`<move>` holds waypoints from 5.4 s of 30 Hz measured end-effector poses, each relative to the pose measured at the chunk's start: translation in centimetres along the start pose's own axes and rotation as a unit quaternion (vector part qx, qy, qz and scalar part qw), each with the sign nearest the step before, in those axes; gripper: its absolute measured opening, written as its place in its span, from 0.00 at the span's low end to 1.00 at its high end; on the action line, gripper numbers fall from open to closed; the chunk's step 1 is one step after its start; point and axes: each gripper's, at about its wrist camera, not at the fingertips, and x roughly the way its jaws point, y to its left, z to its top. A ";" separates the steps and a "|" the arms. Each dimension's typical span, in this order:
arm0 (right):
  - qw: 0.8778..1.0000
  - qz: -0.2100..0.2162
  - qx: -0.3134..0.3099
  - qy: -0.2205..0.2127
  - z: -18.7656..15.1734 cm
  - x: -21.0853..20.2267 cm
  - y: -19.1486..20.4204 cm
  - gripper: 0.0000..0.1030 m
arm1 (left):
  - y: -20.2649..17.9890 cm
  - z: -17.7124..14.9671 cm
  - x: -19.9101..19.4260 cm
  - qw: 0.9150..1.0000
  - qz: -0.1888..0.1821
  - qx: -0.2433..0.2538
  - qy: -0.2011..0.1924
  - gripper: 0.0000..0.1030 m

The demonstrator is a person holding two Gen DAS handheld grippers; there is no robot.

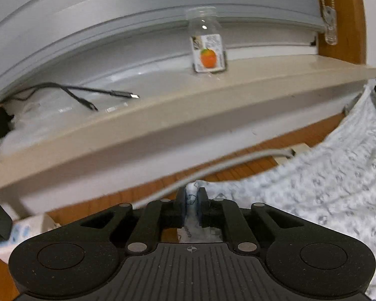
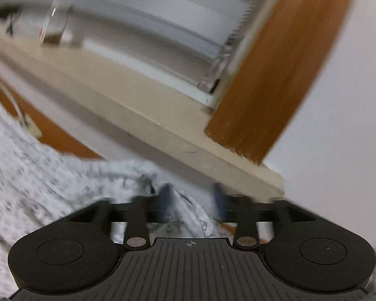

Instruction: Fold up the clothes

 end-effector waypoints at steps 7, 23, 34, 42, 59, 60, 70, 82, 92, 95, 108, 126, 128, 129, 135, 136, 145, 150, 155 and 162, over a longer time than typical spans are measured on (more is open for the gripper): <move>0.997 0.062 0.040 0.034 -2.8 -4.6 -1.4 0.64 | 0.6 -1.3 -3.8 1.000 -0.023 -0.014 0.003 0.38; 0.997 -0.056 0.042 0.019 -5.0 -21.4 -11.2 0.74 | -6.2 -1.0 -3.4 0.995 -0.103 0.005 -0.010 0.40; 0.971 0.025 0.234 -0.040 -12.3 -10.1 -6.0 0.28 | -7.9 -1.6 -3.0 0.993 -0.117 -0.001 -0.001 0.47; 0.967 0.034 0.253 -0.023 -12.7 -8.1 -5.1 0.42 | -8.6 -2.0 -4.9 0.993 -0.118 -0.008 -0.002 0.51; 0.975 -0.001 0.216 0.062 -12.4 -5.5 -3.9 0.48 | -9.4 -6.6 -16.4 0.984 -0.172 -0.051 0.001 0.24; 0.974 0.000 0.218 0.063 -12.4 -5.4 -4.0 0.48 | -9.7 -6.7 -16.7 0.983 -0.178 -0.055 -0.001 0.24; 0.973 0.000 0.223 0.065 -12.5 -5.3 -4.1 0.52 | -13.0 -8.4 -17.5 0.982 -0.188 -0.026 0.021 0.44; 0.972 0.003 0.227 0.061 -12.5 -5.2 -4.1 0.57 | -11.5 -8.8 -17.9 0.983 -0.174 0.045 0.034 0.02; 0.972 0.006 0.228 0.061 -12.4 -5.2 -4.1 0.59 | -8.0 -6.3 -14.9 0.990 -0.143 0.000 0.015 0.03; 0.972 0.006 0.228 0.061 -12.4 -5.2 -4.1 0.60 | -7.1 -7.2 -15.1 0.991 -0.133 -0.029 0.013 0.08; 0.972 0.005 0.228 0.061 -12.4 -5.2 -4.0 0.61 | -5.8 -10.4 -18.6 0.986 -0.145 -0.079 0.001 0.43; 0.969 0.012 0.239 0.064 -12.6 -6.8 -2.8 0.71 | -3.9 -7.0 -14.2 0.997 -0.052 -0.054 -0.011 0.18; 0.968 0.019 0.243 0.060 -12.6 -7.3 -2.7 0.71 | -4.3 -6.2 -13.7 0.997 -0.047 -0.052 -0.013 0.46; 0.967 0.025 0.247 0.056 -12.7 -7.6 -3.0 0.70 | -4.5 -5.8 -13.5 0.998 -0.044 -0.051 -0.014 0.50; 0.958 0.013 0.287 0.013 -13.4 -11.5 -8.3 0.70 | -8.2 -2.6 -9.7 0.992 -0.107 -0.057 -0.034 0.73; 0.958 -0.002 0.286 0.013 -13.8 -12.2 -9.3 0.70 | -9.2 -2.3 -8.8 0.992 -0.115 -0.051 -0.030 0.73; 0.969 -0.034 0.229 0.093 -17.8 -14.1 -11.8 0.70 | -13.3 -2.3 -4.6 0.986 -0.162 -0.037 -0.018 0.74; 0.963 -0.048 0.245 0.104 -18.9 -13.8 -13.5 0.24 | -13.1 -2.5 -4.3 0.985 -0.170 -0.035 -0.018 0.74; 0.946 -0.092 0.300 0.086 -20.4 -16.2 -17.5 0.03 | -13.2 -2.5 -4.0 0.982 -0.185 -0.024 -0.010 0.75; 0.928 -0.131 0.324 0.130 -23.6 -17.5 -19.0 0.25 | -13.4 -2.6 -3.5 0.979 -0.204 -0.018 0.007 0.78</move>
